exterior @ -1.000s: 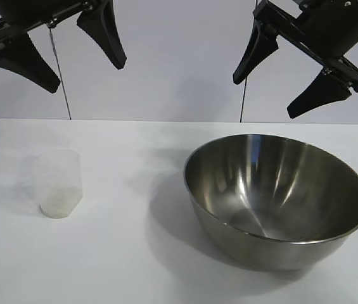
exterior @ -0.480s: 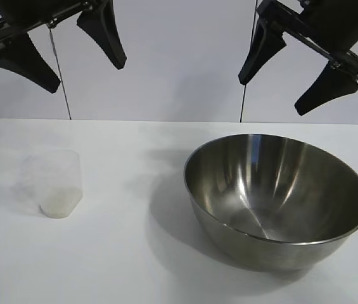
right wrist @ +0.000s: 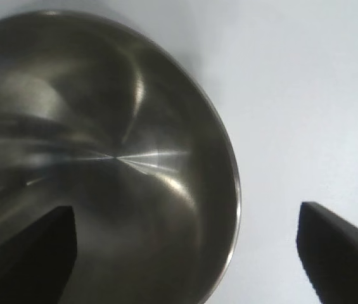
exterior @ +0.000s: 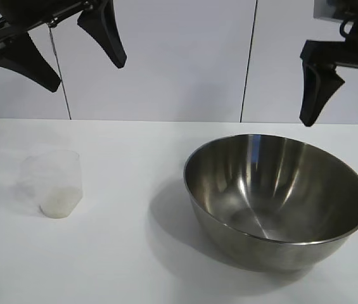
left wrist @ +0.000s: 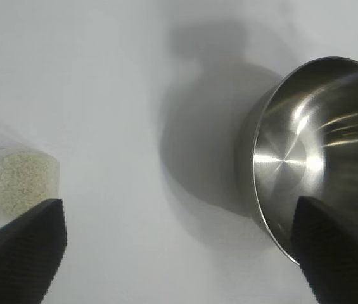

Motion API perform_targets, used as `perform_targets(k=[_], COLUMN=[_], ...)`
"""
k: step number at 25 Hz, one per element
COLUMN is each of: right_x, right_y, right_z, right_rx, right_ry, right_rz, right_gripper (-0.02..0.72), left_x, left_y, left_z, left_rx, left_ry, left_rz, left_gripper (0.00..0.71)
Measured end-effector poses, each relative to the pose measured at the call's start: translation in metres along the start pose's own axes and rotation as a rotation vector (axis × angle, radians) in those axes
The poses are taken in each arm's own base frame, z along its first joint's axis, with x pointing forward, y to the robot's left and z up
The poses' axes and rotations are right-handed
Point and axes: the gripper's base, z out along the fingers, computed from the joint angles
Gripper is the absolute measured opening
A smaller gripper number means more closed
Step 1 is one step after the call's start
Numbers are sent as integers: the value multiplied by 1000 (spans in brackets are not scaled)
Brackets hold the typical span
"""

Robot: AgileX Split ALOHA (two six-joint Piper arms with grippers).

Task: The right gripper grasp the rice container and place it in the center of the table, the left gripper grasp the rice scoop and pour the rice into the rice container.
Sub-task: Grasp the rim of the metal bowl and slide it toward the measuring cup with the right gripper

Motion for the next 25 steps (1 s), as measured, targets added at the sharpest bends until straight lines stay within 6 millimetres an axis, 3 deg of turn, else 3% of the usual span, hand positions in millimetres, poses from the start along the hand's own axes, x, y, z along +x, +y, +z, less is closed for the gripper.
perform_targets(k=[10,17,22,25], right_x=[32,34,35,35], right_y=[-8,-9,-10,-10], right_z=[56,85,96,97], right_rx=[21,5,3,-1], right_ry=[-31,-3,22,25], right_rz=[28,68,78,85], right_gripper=[652,642,493,335], left_x=[0,0,-1,-1], left_y=[0,0,0,0], left_z=[0,0,0,0], left_rx=[0,0,0,0], left_ry=[-3,-4,-6,-6], left_rz=[0,0,0,0], left_gripper=[694,694,694,694])
